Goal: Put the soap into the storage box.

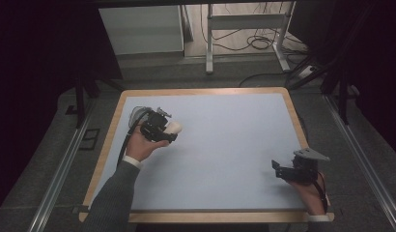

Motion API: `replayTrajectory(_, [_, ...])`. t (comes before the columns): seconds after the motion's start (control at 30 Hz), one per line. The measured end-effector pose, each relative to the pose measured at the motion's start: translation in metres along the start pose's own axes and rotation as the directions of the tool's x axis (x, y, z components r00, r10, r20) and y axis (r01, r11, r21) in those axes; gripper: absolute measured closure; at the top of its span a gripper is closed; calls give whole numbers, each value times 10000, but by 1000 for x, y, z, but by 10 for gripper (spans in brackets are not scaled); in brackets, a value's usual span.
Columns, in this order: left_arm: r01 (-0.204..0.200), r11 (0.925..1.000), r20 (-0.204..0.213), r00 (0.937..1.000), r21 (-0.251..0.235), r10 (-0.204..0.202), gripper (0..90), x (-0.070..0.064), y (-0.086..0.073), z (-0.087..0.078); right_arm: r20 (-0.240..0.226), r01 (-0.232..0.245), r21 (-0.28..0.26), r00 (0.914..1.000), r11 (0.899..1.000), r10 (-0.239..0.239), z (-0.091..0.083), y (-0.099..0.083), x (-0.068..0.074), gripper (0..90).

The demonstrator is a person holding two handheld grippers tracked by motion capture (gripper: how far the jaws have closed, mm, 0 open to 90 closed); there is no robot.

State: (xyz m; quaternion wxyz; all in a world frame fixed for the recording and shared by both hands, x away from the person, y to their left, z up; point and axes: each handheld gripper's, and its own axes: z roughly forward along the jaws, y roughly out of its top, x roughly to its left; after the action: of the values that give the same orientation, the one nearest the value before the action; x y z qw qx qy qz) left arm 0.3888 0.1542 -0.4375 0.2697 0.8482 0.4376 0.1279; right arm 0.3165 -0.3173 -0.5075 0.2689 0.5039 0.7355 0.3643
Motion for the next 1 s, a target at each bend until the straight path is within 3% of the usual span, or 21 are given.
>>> replayTrajectory(0.43, [344, 9994, -182, 9992, -32, -344, 496, 20, 2, -8, 45, 55, 38, 10000, 10000, -55, 1, -1, 0, 47])
replayTrajectory(1.0, [858, 9963, -459, 9953, 94, -853, 497, 43, 0, -4, 91, 114, 90, 9999, 9999, -115, 1, -1, 0, 47])
